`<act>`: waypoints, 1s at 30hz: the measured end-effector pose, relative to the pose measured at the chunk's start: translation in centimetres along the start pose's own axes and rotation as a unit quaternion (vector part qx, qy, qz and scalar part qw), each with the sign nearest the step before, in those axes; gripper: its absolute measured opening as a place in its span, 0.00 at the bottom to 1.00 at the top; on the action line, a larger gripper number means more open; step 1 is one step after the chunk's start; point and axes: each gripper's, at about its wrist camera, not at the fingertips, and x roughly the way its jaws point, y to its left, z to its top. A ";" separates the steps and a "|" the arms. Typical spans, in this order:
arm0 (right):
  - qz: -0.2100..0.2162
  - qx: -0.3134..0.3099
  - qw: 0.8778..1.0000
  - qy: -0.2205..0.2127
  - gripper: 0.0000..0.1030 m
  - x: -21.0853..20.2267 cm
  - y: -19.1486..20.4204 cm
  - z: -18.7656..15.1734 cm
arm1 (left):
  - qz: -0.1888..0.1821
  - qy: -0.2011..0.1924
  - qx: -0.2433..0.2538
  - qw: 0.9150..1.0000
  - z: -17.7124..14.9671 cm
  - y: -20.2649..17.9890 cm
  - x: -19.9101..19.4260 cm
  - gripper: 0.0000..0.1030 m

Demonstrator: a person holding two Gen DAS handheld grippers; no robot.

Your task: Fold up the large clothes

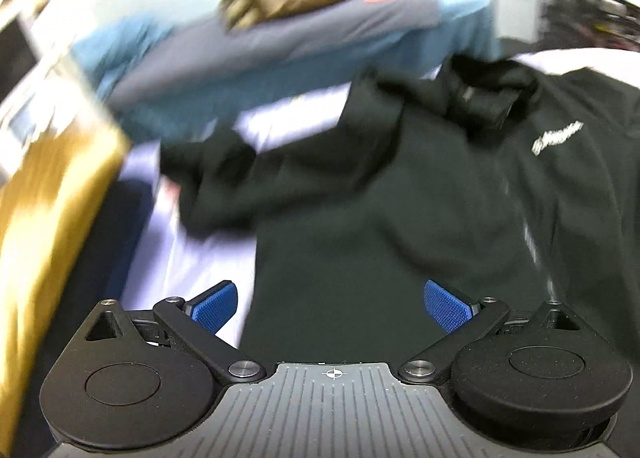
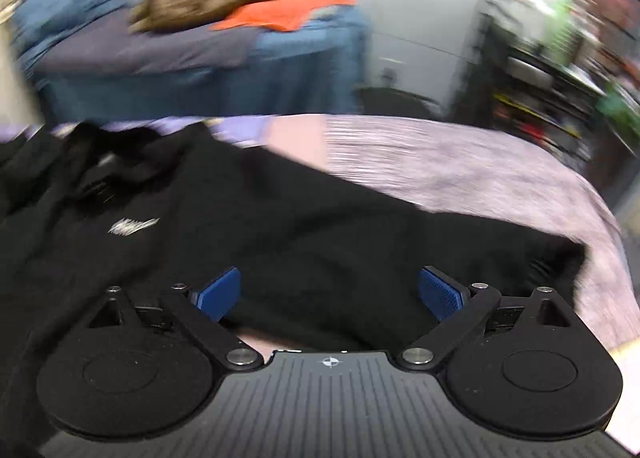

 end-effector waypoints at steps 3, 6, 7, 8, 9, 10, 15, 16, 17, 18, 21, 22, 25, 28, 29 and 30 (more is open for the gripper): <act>0.017 -0.026 0.999 0.020 0.94 1.5 3.0 1.2 | -0.010 -0.042 0.044 0.998 4.0 0.1 2.3 1.00; 0.025 -0.037 0.998 0.039 0.94 2.9 5.5 1.9 | -0.031 -0.069 0.068 0.995 7.2 0.1 5.3 1.00; 0.028 -0.039 0.998 0.045 0.94 3.3 6.2 2.2 | -0.041 -0.069 0.074 0.994 8.2 0.2 6.7 1.00; 0.031 -0.042 0.997 0.050 0.94 3.7 6.9 2.4 | -0.050 -0.066 0.079 0.993 9.0 0.2 8.0 1.00; 0.034 -0.045 0.997 0.054 0.94 4.2 7.3 2.6 | -0.057 -0.060 0.082 0.993 9.7 0.2 9.3 1.00; 0.035 -0.047 0.997 0.060 0.94 4.8 7.6 2.8 | -0.063 -0.053 0.082 0.993 10.3 0.1 10.6 1.00; 0.030 -0.035 0.996 0.083 0.94 6.3 9.7 2.4 | -0.094 -0.014 0.082 0.992 11.5 0.5 15.6 1.00; 0.029 -0.028 0.995 0.087 0.94 6.5 10.0 2.3 | -0.093 -0.008 0.082 0.992 11.7 0.8 16.2 1.00; 0.028 -0.021 0.995 0.091 0.94 6.6 10.3 2.1 | -0.091 0.000 0.076 0.993 11.8 1.2 16.7 0.97; 0.028 -0.015 0.995 0.093 0.94 6.7 10.6 1.9 | -0.096 0.007 0.065 0.993 12.2 1.7 17.4 0.75; 0.024 0.000 0.995 0.102 0.94 6.7 11.2 1.1 | -0.078 -0.003 0.022 0.997 13.5 4.0 18.8 0.53; 0.021 0.007 0.994 0.105 0.94 6.7 11.3 0.9 | -0.065 -0.012 0.010 0.998 14.1 4.9 19.1 0.52; 0.015 0.036 0.993 0.110 0.94 6.8 11.4 0.4 | -0.059 -0.009 -0.038 0.998 15.8 8.0 21.0 0.51; 0.007 0.054 0.992 0.114 0.94 7.1 11.8 0.3 | -0.027 0.001 -0.052 0.998 16.5 9.9 23.3 0.50; 0.005 0.055 0.992 0.115 0.94 7.2 12.0 0.4 | -0.015 0.004 -0.058 0.998 16.6 10.5 24.1 0.50; 0.003 0.057 0.992 0.115 0.94 7.2 12.2 0.5 | -0.018 0.018 -0.077 0.997 16.5 11.2 25.3 0.50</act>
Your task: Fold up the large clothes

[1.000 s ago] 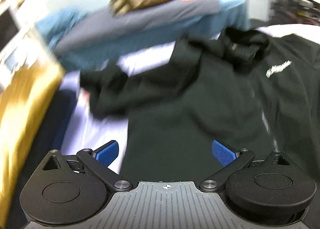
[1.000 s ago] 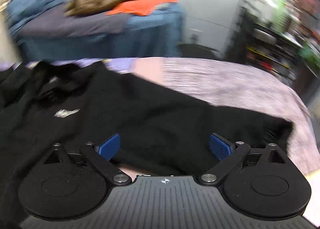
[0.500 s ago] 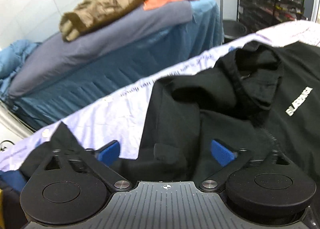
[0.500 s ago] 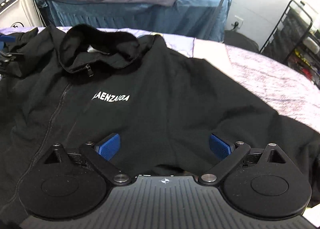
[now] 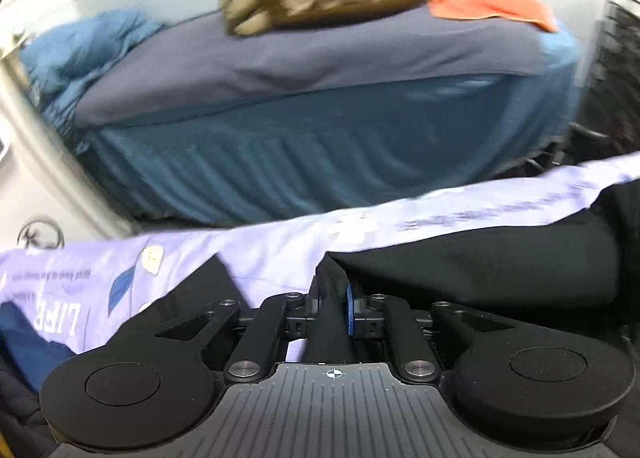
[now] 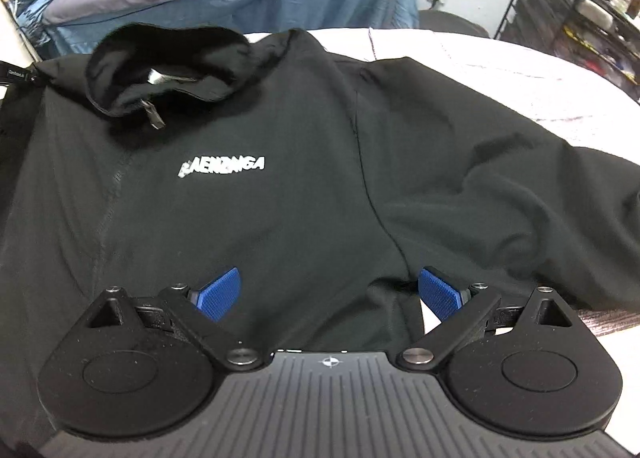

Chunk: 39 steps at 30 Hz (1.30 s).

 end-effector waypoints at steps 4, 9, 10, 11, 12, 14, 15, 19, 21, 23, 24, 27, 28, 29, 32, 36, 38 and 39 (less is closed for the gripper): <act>0.009 0.005 1.000 -0.006 0.94 -0.1 0.9 0.3 | -0.019 0.067 -0.095 0.993 -0.9 3.0 3.8 0.73; 0.014 -0.010 1.000 0.004 0.94 0.6 2.3 0.4 | 0.040 0.055 -0.008 0.998 -1.3 1.3 3.9 1.00; 0.016 -0.008 1.000 0.005 0.94 0.8 2.4 0.4 | 0.055 0.053 0.009 0.997 -1.5 0.8 3.6 1.00; 0.019 -0.006 1.000 0.006 0.94 0.8 2.7 0.3 | 0.065 0.050 0.022 0.996 -1.5 0.7 3.3 1.00; 0.022 -0.003 1.000 0.008 0.94 1.0 2.9 0.2 | 0.070 0.043 0.031 0.996 -1.6 0.6 2.8 1.00; 0.025 0.004 1.000 0.012 0.94 1.2 3.4 0.0 | 0.076 0.023 0.038 0.996 -1.8 1.0 1.5 1.00; 0.027 0.006 1.000 0.014 0.94 1.3 3.6 0.0 | 0.080 0.012 0.036 0.996 -2.0 1.1 0.6 1.00; 0.033 0.014 0.999 0.021 0.94 1.5 4.3 -0.8 | 0.078 -0.040 0.016 0.996 -3.0 1.0 -3.1 1.00; 0.033 0.013 0.999 0.030 0.94 1.5 4.6 -1.5 | 0.046 -0.050 0.021 0.997 -5.0 0.3 -5.4 1.00; 0.031 0.012 0.999 0.039 0.94 1.3 4.9 -2.5 | 0.021 -0.042 0.040 0.998 -7.7 -0.7 -7.4 1.00; 0.032 0.011 0.998 0.043 0.94 1.1 5.0 -3.0 | 0.009 -0.034 0.050 0.998 -9.2 -1.3 -8.3 1.00; 0.037 0.007 0.998 0.055 0.95 0.5 5.5 -4.9 | -0.029 0.004 0.061 0.998 -14.2 -2.6 -10.6 1.00; 0.037 0.004 0.998 0.059 0.95 0.4 5.7 -5.6 | -0.033 0.020 0.065 0.997 -15.7 -2.9 -11.0 1.00; 0.035 -0.002 0.997 0.064 0.96 0.3 5.8 -6.4 | -0.036 0.038 0.067 0.996 -17.2 -3.3 -11.0 1.00; 0.028 -0.026 0.995 0.088 0.97 0.7 6.6 -8.7 | -0.036 0.081 0.068 0.994 -20.8 -3.9 -10.5 1.00; 0.004 -0.050 0.992 0.118 0.99 2.2 7.4 -10.7 | -0.025 0.064 0.021 0.997 -22.2 -3.2 -10.0 1.00; -0.004 -0.057 0.992 0.111 1.00 2.6 7.8 -10.9 | -0.027 0.064 -0.014 0.997 -22.1 -2.7 -9.3 1.00; -0.008 -0.057 0.992 0.108 1.00 2.7 8.0 -10.9 | -0.021 0.061 -0.024 0.998 -22.3 -2.6 -9.2 1.00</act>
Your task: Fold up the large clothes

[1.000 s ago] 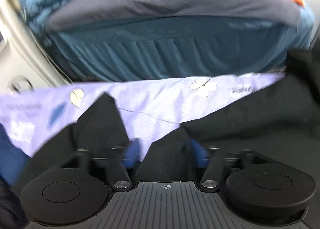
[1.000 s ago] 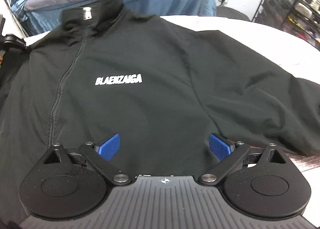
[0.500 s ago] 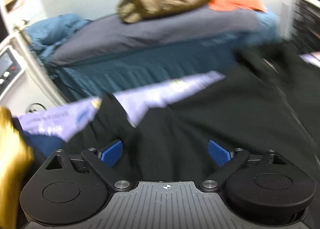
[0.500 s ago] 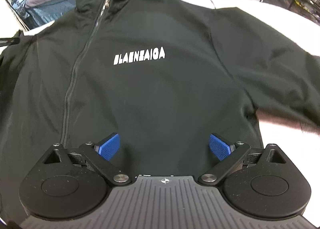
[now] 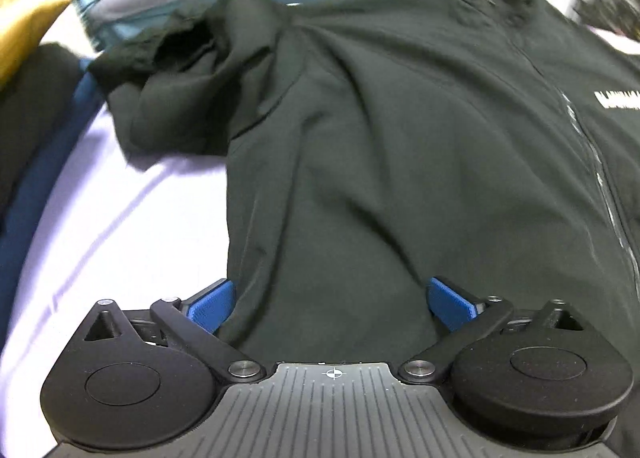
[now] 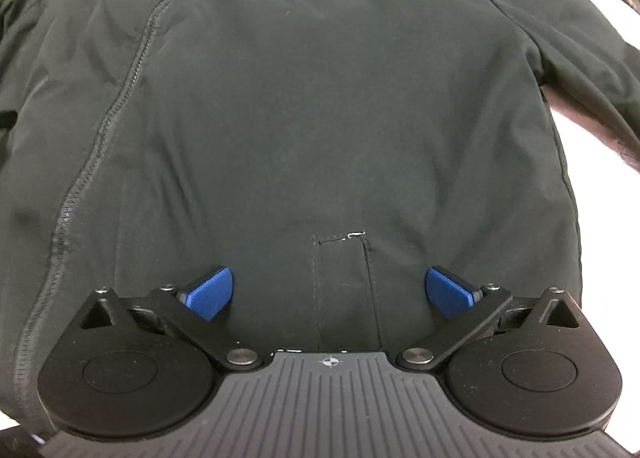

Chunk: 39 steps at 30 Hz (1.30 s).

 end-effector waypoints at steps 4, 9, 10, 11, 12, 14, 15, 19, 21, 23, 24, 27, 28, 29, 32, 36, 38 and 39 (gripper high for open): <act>-0.005 0.002 1.000 0.008 1.00 0.3 0.2 0.7 | 0.015 -0.002 -0.019 1.000 0.3 -0.3 0.5 1.00; -0.005 0.018 1.000 0.007 1.00 0.4 0.0 1.5 | 0.021 0.014 -0.024 0.999 0.1 -0.9 -0.1 1.00; -0.006 0.020 1.000 0.002 1.00 0.3 -0.1 1.3 | 0.024 0.026 -0.023 0.999 0.2 -1.2 -0.4 1.00; -0.005 0.017 1.000 -0.003 1.00 0.2 -0.2 1.1 | 0.028 0.031 -0.023 0.999 0.2 -1.3 -1.0 1.00; 0.000 0.013 1.000 -0.007 1.00 0.0 -0.3 1.0 | 0.034 0.030 -0.022 0.999 0.0 -1.4 -1.7 1.00; 0.016 0.011 1.000 -0.012 1.00 -0.7 -0.9 0.7 | 0.027 0.013 -0.018 0.999 -1.1 -1.3 -3.7 1.00; 0.025 0.013 0.999 -0.023 1.00 -1.3 -1.4 0.0 | 0.015 0.009 -0.020 1.000 -2.0 -1.2 -4.8 1.00; 0.046 0.034 0.995 -0.082 0.99 -4.0 -4.3 -3.8 | -0.004 0.025 -0.050 0.998 -6.4 0.2 -8.2 1.00; 0.048 0.041 0.994 -0.091 0.99 -5.2 -5.9 -5.7 | 0.009 0.034 -0.074 0.997 -8.8 1.2 -9.7 1.00; 0.056 0.050 0.993 -0.095 0.99 -6.2 -7.2 -7.4 | 0.024 0.047 -0.103 0.993 -11.1 2.3 -10.9 1.00; 0.061 0.055 0.992 -0.096 0.99 -6.6 -8.0 -8.1 | 0.030 0.052 -0.117 0.991 -12.1 2.9 -11.4 1.00; 0.075 0.066 0.991 -0.085 0.99 -7.2 -9.9 -10.3 | 0.044 0.062 -0.159 0.984 -14.9 4.8 -13.0 1.00; 0.077 0.073 0.991 -0.081 0.99 -7.4 -10.4 -11.0 | 0.043 0.063 -0.173 0.982 -15.7 5.3 -13.5 1.00; 0.080 0.083 0.990 -0.077 0.98 -7.5 -11.1 -11.5 | 0.038 0.061 -0.186 0.980 -16.4 5.8 -13.9 1.00; 0.094 0.118 0.987 -0.064 0.92 -7.7 -13.0 -13.2 | 0.035 0.057 -0.203 0.977 -17.4 7.2 -15.0 1.00; 0.130 0.165 0.976 -0.049 0.84 -7.9 -16.1 -15.3 | 0.048 0.064 -0.189 0.979 -17.7 8.7 -15.4 1.00; 0.149 0.174 0.972 -0.044 0.81 -8.2 -17.1 -16.2 | 0.040 0.066 -0.186 0.979 -18.0 9.3 -15.6 1.00; 0.157 0.172 0.972 -0.041 0.78 -8.3 -17.4 -16.6 | 0.035 0.067 -0.183 0.980 -17.9 9.5 -15.6 1.00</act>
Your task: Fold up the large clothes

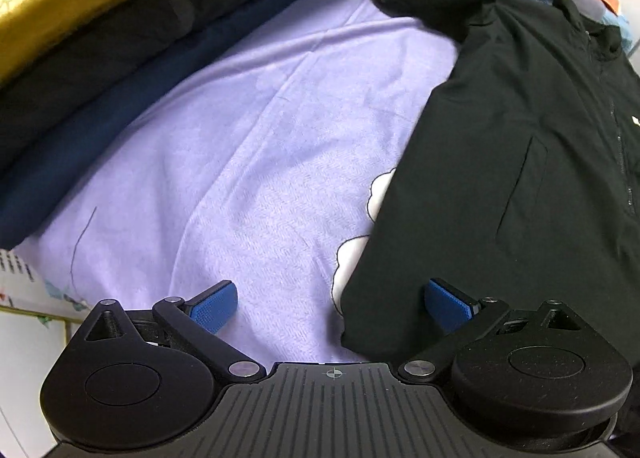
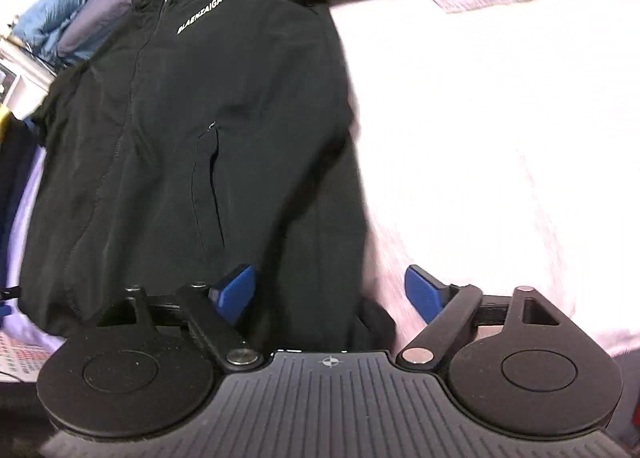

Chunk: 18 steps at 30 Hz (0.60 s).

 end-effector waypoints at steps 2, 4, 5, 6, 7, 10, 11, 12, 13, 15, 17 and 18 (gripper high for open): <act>0.006 -0.016 1.000 0.008 0.77 -0.4 -0.2 -0.5 | -0.006 0.001 0.017 1.000 0.1 -0.2 0.2 1.00; 0.011 -0.031 0.999 0.026 0.71 -0.2 -0.3 -0.9 | -0.013 -0.003 0.043 0.999 -0.2 -0.5 0.5 1.00; 0.016 -0.035 0.999 0.037 0.70 0.2 -0.3 -1.0 | -0.015 -0.005 0.053 0.998 -0.4 -0.5 0.7 1.00; 0.016 -0.037 0.998 0.044 0.67 0.7 -0.4 -1.2 | -0.019 -0.004 0.058 0.998 -0.5 -0.7 1.1 1.00; 0.014 -0.040 0.998 0.045 0.67 1.0 -0.4 -1.4 | -0.028 0.000 0.058 0.998 -0.7 -0.7 1.4 1.00; 0.007 -0.057 0.998 0.039 0.69 1.3 0.3 -1.8 | -0.061 0.007 0.055 0.997 -0.9 -1.1 2.1 1.00; 0.001 -0.071 0.997 0.042 0.70 1.4 0.8 -1.8 | -0.067 0.007 0.060 0.996 -1.0 -1.3 2.2 1.00; -0.008 -0.090 0.995 0.047 0.71 1.6 1.4 -1.7 | -0.070 0.006 0.067 0.995 -1.1 -1.7 2.3 1.00; -0.015 -0.112 0.992 0.052 0.71 1.9 2.1 -1.5 | -0.070 0.007 0.074 0.995 -1.2 -2.1 2.5 1.00; -0.019 -0.149 0.987 0.057 0.64 1.9 3.0 -1.8 | -0.072 0.007 0.094 0.993 -1.2 -3.1 2.5 1.00; -0.028 -0.169 0.983 0.061 0.43 2.0 4.2 -1.7 | -0.085 -0.001 0.119 0.989 -1.3 -4.2 2.1 1.00; -0.033 -0.173 0.982 0.062 0.33 1.9 4.6 -1.6 | -0.078 -0.002 0.130 0.988 -1.4 -4.8 1.9 1.00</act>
